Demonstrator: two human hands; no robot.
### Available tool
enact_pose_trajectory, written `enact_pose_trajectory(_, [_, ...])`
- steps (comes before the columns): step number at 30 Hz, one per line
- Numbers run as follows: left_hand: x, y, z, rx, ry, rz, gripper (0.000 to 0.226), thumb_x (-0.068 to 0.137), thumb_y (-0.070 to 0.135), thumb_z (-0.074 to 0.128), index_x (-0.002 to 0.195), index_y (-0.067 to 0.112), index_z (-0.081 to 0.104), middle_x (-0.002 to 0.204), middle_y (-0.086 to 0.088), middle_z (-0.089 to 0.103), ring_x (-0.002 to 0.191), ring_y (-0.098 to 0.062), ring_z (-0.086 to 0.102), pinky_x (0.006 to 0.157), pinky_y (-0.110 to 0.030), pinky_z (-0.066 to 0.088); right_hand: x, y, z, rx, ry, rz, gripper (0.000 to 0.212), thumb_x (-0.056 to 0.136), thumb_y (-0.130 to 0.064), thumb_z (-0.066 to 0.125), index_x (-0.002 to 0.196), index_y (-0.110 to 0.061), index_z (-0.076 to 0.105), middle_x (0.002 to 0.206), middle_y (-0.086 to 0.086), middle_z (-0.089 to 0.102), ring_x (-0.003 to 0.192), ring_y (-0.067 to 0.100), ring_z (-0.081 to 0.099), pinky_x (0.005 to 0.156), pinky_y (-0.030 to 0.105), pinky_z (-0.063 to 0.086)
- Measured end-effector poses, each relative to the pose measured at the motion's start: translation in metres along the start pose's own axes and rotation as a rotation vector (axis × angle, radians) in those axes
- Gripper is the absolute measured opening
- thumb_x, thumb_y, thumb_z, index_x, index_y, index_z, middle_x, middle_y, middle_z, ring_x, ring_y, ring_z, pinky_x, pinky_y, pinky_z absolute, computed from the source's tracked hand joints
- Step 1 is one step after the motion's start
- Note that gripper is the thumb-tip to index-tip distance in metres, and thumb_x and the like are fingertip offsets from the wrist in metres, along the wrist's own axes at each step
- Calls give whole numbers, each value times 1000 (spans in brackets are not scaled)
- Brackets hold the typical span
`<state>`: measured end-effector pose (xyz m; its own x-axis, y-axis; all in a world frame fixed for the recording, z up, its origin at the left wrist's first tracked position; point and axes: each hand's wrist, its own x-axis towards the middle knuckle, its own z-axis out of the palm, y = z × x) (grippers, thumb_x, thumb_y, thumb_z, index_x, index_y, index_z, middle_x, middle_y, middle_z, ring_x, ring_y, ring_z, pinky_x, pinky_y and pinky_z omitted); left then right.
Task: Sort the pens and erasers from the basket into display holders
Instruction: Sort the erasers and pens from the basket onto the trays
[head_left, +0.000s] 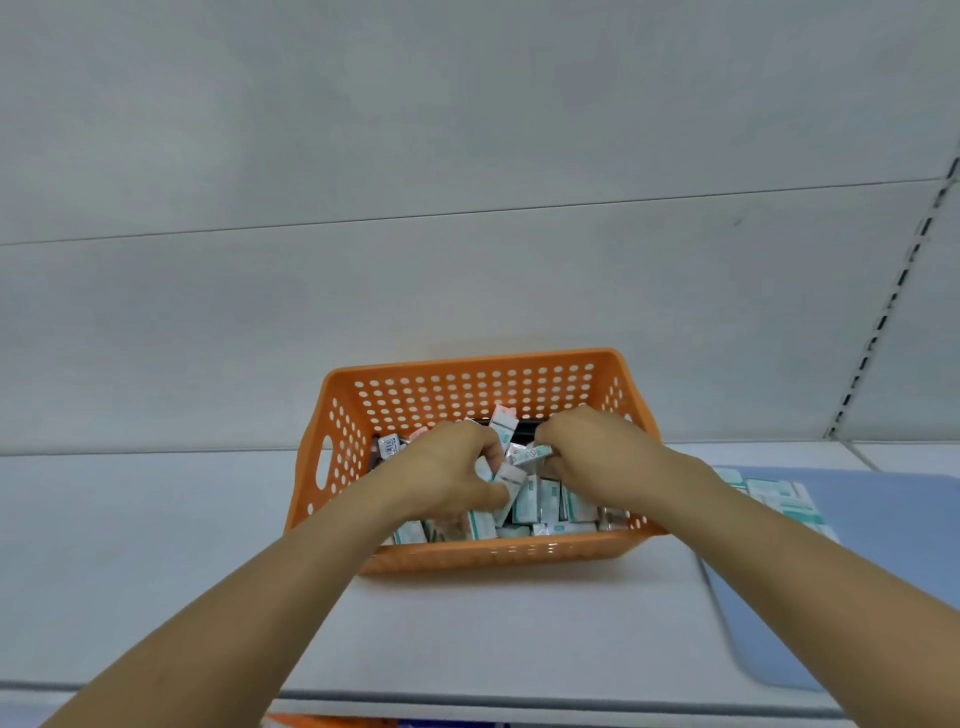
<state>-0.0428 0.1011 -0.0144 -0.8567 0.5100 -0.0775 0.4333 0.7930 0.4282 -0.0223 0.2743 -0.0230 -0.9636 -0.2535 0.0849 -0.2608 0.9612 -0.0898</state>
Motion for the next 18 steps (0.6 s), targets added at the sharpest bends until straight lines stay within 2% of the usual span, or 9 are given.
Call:
enact_pose_trajectory(3, [-6, -1, -4, -124, 87, -1, 11, 84, 25, 71, 85, 25, 61, 86, 5, 58, 66, -12, 55, 55, -28, 49, -3, 3, -3, 41, 76, 15, 15, 93, -19, 54, 90, -12, 67, 87, 5, 68, 80, 24, 63, 67, 35, 50])
enact_pose_trajectory(5, [-12, 1, -6, -269, 181, -12, 9, 85, 23, 71, 85, 23, 62, 87, 4, 61, 67, -13, 58, 52, -26, 44, -9, 6, -9, 100, 190, 6, 16, 95, -18, 52, 93, -13, 67, 89, 4, 68, 84, 23, 62, 70, 37, 50])
enact_pose_trajectory(8, [-21, 21, -5, -461, 313, 17, 7, 86, 17, 70, 87, 15, 63, 85, -2, 66, 67, -14, 64, 53, -26, 47, -25, 11, -26, 249, 369, -26, 18, 95, -16, 53, 103, -17, 69, 95, 2, 68, 88, 22, 60, 76, 40, 49])
enact_pose_trajectory(11, [-24, 55, 0, -560, 436, 76, 8, 85, 15, 69, 86, 12, 61, 81, -9, 67, 61, -13, 58, 49, -24, 42, -52, 26, -45, 427, 542, 6, 20, 93, -12, 58, 106, -17, 71, 96, 1, 71, 87, 18, 61, 81, 35, 48])
enact_pose_trajectory(14, [-22, 100, 15, -609, 486, 183, 11, 82, 12, 69, 80, 14, 59, 72, -2, 64, 55, -15, 53, 48, -23, 39, -86, 61, -54, 576, 641, 106, 14, 88, -9, 62, 90, -17, 72, 73, 1, 66, 65, 10, 52, 66, 23, 41])
enact_pose_trajectory(16, [-19, 134, 37, -644, 429, 245, 12, 80, 13, 69, 78, 16, 58, 67, 4, 60, 54, -15, 49, 49, -22, 39, -110, 93, -50, 666, 635, 227, 17, 87, -9, 62, 71, -16, 65, 56, 0, 51, 53, 10, 40, 55, 27, 34])
enact_pose_trajectory(18, [-10, 160, 69, -624, 329, 275, 11, 79, 18, 69, 78, 19, 58, 68, 10, 58, 58, -8, 49, 54, -22, 41, -132, 126, -36, 695, 575, 352, 24, 85, -7, 61, 62, -11, 56, 49, -5, 39, 48, 8, 32, 51, 28, 26])
